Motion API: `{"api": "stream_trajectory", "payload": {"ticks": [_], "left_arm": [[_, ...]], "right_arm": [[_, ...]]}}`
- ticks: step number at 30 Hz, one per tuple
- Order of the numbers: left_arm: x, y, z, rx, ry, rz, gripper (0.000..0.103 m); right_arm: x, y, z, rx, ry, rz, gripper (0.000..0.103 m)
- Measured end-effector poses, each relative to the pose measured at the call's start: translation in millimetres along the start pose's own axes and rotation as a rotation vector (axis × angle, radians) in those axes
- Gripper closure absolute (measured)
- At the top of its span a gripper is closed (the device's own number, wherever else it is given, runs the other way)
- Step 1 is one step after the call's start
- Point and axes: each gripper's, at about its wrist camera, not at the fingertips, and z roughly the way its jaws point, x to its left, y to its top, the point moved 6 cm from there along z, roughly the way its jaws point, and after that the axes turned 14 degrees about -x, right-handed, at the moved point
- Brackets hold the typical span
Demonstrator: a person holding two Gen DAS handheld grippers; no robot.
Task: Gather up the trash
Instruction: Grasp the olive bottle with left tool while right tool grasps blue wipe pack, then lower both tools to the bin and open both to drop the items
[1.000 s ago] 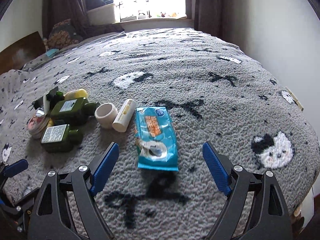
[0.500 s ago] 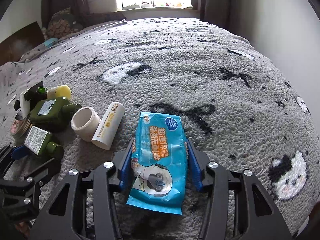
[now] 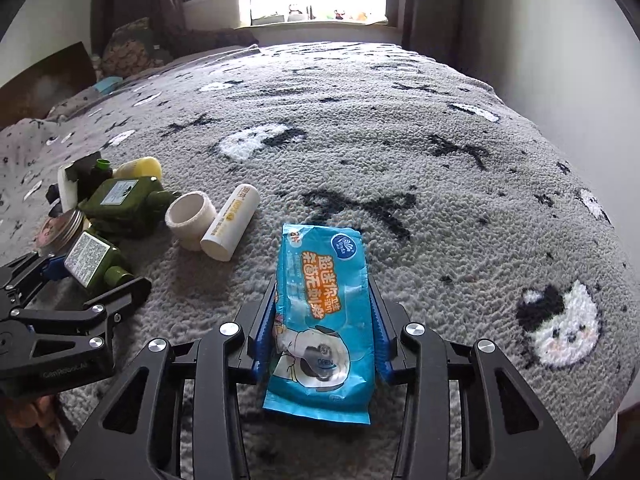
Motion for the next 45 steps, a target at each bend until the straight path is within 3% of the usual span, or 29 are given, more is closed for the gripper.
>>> {"api": "stream_trajectory", "payload": {"ticks": [5, 15, 24, 29, 34, 45], "left_arm": [[2, -25, -36, -0.039, -0.024, 0.019, 0.023], [32, -70, -126, -0.130, -0.094, -0.034, 0.023], [52, -124, -190, -0.132, -0.142, -0.090, 0.023], [54, -165, -202, -0.069, -0.172, -0.117, 0.023], [50, -214, -194, 0.038, -0.176, -0.144, 0.023], [28, -304, -151, 0.291, -0.080, -0.086, 0.023]], "right_arm": [[10, -14, -23, -0.014, 0.032, -0.003, 0.063], [45, -42, -87, -0.072, 0.127, -0.027, 0.063], [91, -80, -145, -0.082, 0.238, -0.072, 0.063], [107, -120, -158, -0.013, 0.264, -0.095, 0.063], [116, -171, -152, 0.119, 0.291, -0.071, 0.063], [134, -251, -126, 0.362, 0.330, -0.017, 0.063]]}}
